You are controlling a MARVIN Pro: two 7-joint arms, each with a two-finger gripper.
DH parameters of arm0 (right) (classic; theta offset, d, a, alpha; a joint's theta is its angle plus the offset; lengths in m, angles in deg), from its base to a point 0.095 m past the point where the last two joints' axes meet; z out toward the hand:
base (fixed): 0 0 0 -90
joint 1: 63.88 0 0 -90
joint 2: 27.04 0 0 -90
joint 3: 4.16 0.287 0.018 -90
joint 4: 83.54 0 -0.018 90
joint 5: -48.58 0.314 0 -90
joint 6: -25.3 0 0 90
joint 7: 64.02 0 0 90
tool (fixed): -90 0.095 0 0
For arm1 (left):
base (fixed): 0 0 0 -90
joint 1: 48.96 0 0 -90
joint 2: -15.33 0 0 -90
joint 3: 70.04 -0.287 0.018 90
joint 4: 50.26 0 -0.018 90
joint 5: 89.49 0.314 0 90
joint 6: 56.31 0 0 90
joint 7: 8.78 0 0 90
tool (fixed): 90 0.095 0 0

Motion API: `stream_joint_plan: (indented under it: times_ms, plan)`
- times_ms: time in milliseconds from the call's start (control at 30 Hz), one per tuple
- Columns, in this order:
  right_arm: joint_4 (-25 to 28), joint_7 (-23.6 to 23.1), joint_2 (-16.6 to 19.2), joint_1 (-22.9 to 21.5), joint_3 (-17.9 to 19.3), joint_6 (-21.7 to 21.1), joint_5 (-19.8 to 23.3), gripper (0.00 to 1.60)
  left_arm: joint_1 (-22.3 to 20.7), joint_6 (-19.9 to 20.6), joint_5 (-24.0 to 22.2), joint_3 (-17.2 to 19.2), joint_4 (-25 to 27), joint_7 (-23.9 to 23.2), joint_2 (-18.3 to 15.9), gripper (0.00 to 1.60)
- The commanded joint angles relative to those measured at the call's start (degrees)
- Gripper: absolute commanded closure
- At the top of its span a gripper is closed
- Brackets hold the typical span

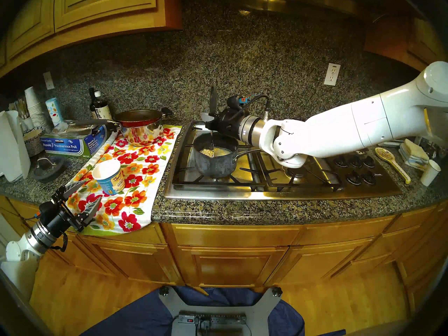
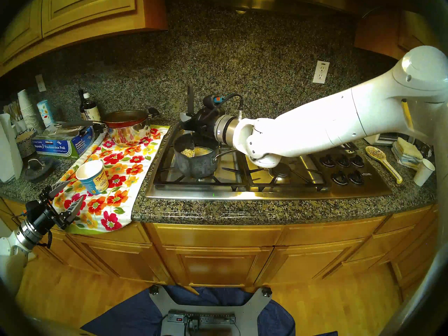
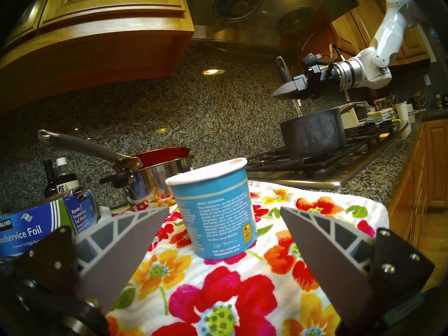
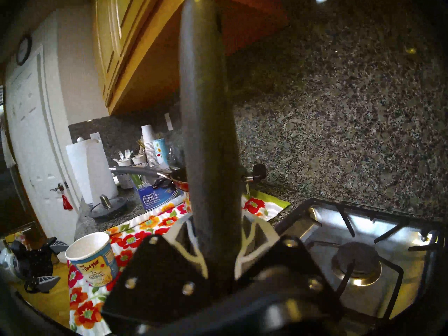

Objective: Pour oats into pot and stir with a spoon

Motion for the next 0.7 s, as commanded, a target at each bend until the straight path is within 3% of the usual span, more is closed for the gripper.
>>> stream_joint_plan:
  times_ms: [0,400,667]
  plan:
    - [2.53,1.76,1.68,-6.50,1.32,2.21,-2.84,1.60,-0.52,-0.22,-0.75,1.14,0.73,0.01,-0.35,0.00]
    - [8.71,5.91,4.46,-10.01,-2.42,2.90,-5.90,1.60,-0.45,-0.18,-0.91,1.22,0.80,-0.07,-0.33,0.00]
    - [8.07,6.94,4.89,-9.08,-4.70,3.71,-7.25,1.60,-0.42,-0.17,-0.97,1.25,0.82,-0.11,-0.32,0.00]
